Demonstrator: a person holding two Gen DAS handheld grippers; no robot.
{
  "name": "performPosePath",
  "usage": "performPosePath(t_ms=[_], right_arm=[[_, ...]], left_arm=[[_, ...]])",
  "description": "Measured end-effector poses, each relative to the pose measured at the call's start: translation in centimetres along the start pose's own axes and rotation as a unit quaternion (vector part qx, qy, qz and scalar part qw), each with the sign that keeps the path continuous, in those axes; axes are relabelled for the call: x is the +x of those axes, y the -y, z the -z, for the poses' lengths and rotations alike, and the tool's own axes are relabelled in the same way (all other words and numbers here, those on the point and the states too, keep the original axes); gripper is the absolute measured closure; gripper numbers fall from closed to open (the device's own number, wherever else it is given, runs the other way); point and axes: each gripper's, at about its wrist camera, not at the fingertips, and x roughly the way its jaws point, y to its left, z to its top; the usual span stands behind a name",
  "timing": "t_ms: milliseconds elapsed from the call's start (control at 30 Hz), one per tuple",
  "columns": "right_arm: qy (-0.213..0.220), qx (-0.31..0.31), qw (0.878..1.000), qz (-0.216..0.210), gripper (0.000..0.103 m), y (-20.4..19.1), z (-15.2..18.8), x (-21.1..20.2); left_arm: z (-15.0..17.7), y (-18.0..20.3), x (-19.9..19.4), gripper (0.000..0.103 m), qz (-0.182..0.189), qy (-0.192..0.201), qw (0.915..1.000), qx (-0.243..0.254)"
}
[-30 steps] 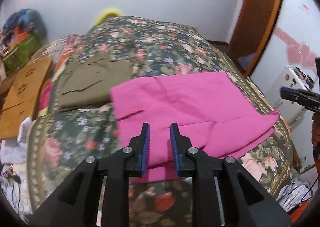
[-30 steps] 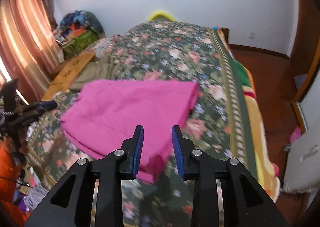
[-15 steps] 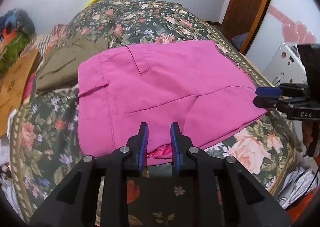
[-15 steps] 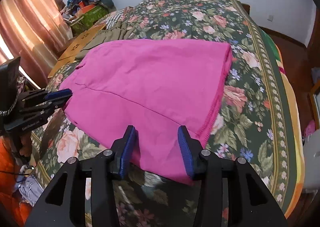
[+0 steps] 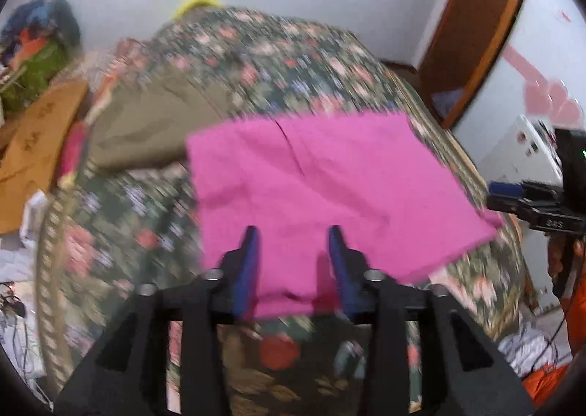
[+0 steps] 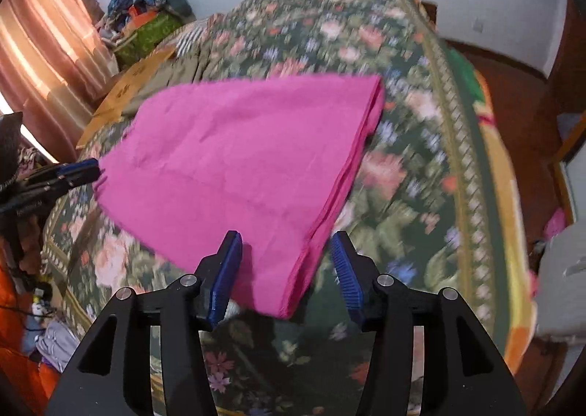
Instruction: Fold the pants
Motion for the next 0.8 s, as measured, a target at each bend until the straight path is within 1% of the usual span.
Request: performPosePath(t_ms=[33, 67, 167, 200, 233, 367, 467, 600, 700, 800], right_arm=[[0.014, 0.001, 1.000, 0.000, 0.057, 0.2, -0.5, -0.6], [0.029, 0.002, 1.000, 0.004, 0.054, 0.4, -1.2, -1.2], [0.063, -0.003, 0.998, 0.015, 0.054, 0.9, -3.4, -2.2], [0.067, -0.003, 0.998, 0.019, 0.054, 1.0, -4.1, -2.1], [0.071, -0.004, 0.997, 0.021, 0.054, 1.2, -4.7, -2.0], [0.086, -0.002, 0.996, 0.036, 0.054, 2.4, -7.3, -0.6], [0.084, 0.004, 0.996, 0.043, 0.054, 3.4, -8.7, 1.1], [0.066, 0.020, 0.997, 0.045, 0.054, 5.2, -10.1, 4.1], [0.050, 0.041, 0.997, 0.036, 0.054, 6.6, -11.1, 6.5], [0.039, 0.056, 0.997, 0.027, 0.054, 7.9, -11.9, 8.7]], left_arm=[[-0.6, -0.5, -0.3, 0.047, -0.006, 0.010, 0.9999, -0.005], [-1.5, -1.2, -0.5, 0.047, -0.013, 0.022, 0.9996, -0.013], [-3.4, -2.8, -0.2, 0.047, -0.031, 0.033, 0.9987, -0.023], [-4.3, -3.5, 0.4, 0.045, -0.040, 0.035, 0.9982, -0.027], [-4.9, -4.0, 0.7, 0.042, -0.043, 0.035, 0.9980, -0.032], [-7.3, -6.6, 3.7, 0.042, -0.042, 0.020, 0.9971, -0.061], [-8.2, -8.2, 6.1, 0.042, -0.040, 0.000, 0.9961, -0.078], [-8.6, -9.7, 9.7, 0.042, -0.032, -0.035, 0.9938, -0.100], [-8.4, -10.7, 11.9, 0.042, -0.019, -0.057, 0.9909, -0.120], [-8.0, -11.2, 13.3, 0.042, -0.001, -0.072, 0.9887, -0.132]])
